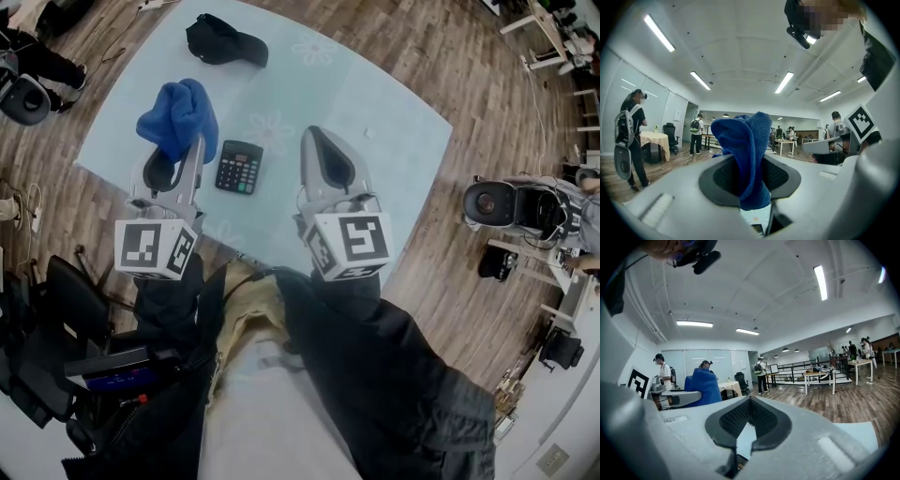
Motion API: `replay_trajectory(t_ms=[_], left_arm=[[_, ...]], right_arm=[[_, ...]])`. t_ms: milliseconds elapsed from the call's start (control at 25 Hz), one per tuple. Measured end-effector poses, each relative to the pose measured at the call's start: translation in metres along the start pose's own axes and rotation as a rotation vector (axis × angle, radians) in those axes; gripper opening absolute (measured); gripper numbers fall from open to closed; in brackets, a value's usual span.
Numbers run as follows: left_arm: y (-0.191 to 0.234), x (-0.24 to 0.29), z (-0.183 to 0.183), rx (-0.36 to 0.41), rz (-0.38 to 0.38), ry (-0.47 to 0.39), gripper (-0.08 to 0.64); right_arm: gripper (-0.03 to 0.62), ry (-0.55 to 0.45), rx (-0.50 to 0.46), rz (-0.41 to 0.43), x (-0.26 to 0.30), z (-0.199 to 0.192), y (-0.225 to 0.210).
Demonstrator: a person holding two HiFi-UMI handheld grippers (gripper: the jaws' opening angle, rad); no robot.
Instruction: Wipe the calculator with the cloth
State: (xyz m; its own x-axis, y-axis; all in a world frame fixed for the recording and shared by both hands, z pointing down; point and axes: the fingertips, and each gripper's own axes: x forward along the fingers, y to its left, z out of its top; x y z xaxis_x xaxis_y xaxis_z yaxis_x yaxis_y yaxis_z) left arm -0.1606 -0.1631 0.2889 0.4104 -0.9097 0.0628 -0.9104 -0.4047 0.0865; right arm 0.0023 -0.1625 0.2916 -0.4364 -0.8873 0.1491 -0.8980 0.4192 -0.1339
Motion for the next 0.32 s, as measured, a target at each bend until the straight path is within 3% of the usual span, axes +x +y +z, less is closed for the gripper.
replay_trajectory(t_ms=[320], left_arm=[[0.01,-0.015,0.006,-0.022,0.012,-0.001,0.12]], right_arm=[[-0.002,0.003,-0.005,0.009,0.001,0.0,0.016]])
